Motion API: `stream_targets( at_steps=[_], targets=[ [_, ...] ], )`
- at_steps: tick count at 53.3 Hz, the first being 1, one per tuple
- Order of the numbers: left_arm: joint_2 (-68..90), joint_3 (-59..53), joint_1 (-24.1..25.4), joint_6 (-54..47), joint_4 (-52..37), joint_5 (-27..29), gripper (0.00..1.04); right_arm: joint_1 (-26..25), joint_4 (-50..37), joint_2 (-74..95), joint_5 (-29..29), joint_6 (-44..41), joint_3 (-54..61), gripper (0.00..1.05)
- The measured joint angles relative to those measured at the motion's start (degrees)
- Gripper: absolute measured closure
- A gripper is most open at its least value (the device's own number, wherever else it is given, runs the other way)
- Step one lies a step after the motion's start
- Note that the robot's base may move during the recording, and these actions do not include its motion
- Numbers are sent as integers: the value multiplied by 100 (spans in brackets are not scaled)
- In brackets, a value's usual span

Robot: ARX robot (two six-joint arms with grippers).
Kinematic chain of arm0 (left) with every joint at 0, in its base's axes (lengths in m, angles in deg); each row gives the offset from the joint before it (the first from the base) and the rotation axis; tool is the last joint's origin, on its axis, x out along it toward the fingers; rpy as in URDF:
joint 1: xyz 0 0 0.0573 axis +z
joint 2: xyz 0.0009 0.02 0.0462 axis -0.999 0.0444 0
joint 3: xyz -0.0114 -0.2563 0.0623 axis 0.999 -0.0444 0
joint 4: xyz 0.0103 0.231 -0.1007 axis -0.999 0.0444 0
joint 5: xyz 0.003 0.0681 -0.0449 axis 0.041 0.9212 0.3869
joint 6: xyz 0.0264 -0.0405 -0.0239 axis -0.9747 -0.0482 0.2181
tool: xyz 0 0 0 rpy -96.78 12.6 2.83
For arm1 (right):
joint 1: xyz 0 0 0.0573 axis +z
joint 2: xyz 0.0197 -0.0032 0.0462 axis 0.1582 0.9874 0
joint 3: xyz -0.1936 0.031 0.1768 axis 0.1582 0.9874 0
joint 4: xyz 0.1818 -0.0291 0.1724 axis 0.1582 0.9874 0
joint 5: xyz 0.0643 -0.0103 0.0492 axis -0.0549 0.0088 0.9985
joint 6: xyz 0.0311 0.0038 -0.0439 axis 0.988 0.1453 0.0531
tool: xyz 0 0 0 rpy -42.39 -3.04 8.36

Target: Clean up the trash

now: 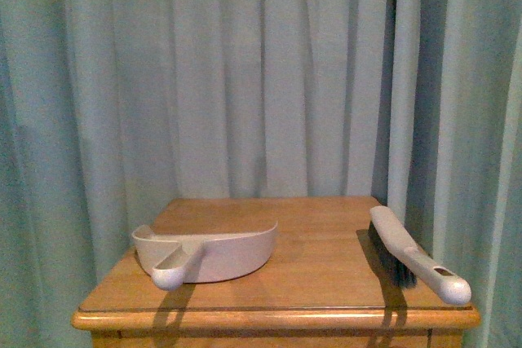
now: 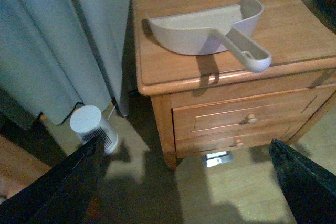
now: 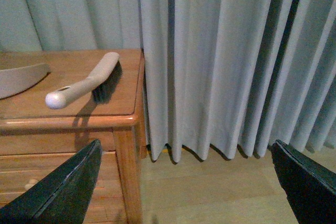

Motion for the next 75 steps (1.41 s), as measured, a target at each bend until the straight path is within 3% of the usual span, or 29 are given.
stream_targets(
  at_steps=[9,22,46,75],
  targets=[
    [1838,2079,-938,-651,612,629,8,0,0,0,2,0,0,7],
    [3781,3976,-1480,-299,1266,1084,8,0,0,0,0,0,0,7],
    [5700,5086,-1445,682,1908,1818,8,0,0,0,2,0,0,7],
    [6437,5381,-1346,1368,1956,2026,8,0,0,0,2,0,0,7]
  ],
)
